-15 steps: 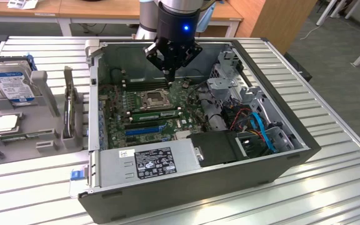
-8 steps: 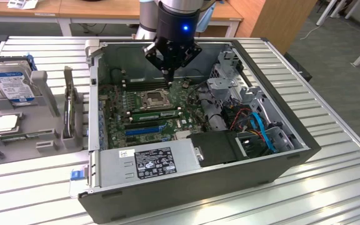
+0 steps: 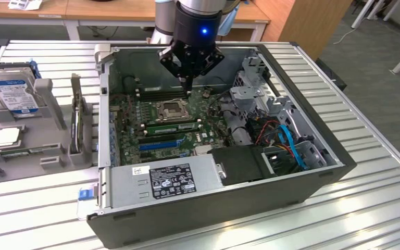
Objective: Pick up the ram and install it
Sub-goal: 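Press down the ram until it locks into place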
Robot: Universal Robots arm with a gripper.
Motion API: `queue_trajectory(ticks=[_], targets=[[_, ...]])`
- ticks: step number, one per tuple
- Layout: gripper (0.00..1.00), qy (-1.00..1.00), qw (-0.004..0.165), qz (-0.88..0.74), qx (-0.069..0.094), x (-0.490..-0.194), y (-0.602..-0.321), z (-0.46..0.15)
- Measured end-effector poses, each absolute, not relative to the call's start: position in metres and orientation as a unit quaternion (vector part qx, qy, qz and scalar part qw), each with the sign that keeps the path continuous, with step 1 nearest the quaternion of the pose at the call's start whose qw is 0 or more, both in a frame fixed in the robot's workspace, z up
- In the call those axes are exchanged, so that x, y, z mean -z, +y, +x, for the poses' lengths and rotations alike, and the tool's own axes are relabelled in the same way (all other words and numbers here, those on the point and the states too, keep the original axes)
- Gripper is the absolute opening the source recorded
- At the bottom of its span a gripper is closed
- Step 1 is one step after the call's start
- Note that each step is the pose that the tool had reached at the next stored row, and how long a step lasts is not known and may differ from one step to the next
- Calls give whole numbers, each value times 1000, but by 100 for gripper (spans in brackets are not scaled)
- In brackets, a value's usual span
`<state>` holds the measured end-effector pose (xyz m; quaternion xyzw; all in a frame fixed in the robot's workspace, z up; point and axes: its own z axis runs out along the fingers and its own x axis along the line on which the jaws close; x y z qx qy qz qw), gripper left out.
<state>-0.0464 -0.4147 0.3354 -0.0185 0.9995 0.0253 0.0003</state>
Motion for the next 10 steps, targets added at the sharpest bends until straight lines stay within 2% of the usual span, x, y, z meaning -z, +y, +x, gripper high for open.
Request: queue_trajectory(ticks=[10], targets=[[10,1000,0,-13,-25,-335,-415,-48]])
